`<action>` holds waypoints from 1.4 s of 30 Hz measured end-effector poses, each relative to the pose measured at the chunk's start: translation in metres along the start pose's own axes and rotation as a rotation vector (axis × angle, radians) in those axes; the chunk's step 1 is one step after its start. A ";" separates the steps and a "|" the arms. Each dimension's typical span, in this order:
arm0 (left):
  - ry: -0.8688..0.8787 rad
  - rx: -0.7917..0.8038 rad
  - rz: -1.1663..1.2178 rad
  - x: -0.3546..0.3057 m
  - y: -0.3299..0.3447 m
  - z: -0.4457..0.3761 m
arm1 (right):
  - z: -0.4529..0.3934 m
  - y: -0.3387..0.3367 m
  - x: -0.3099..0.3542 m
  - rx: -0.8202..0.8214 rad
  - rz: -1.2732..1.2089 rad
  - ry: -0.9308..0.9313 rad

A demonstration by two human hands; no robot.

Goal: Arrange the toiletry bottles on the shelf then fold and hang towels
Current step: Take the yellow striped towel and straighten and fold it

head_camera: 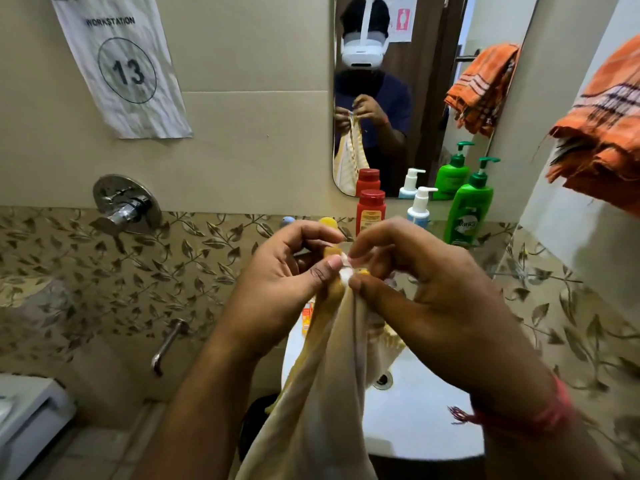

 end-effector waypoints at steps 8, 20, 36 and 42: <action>-0.028 -0.029 0.119 0.003 -0.012 0.022 | -0.004 0.027 0.003 -0.162 0.052 0.048; -0.125 -0.029 0.299 0.025 -0.036 0.031 | -0.010 0.062 0.015 -0.261 0.175 -0.024; -0.166 0.001 0.375 0.031 -0.041 0.023 | -0.014 0.085 0.004 -0.182 0.250 0.094; 0.073 -0.169 0.230 0.021 -0.078 0.014 | 0.015 0.093 -0.018 -0.101 -0.105 0.242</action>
Point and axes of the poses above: each hand's wrist, its own z-axis away from the middle knuckle, its own y-axis out of the palm, x = y × z, the point moved 7 cm from there along -z, towards the middle knuckle, and after that the axes turned 5 degrees about -y, right-handed, at the moved point
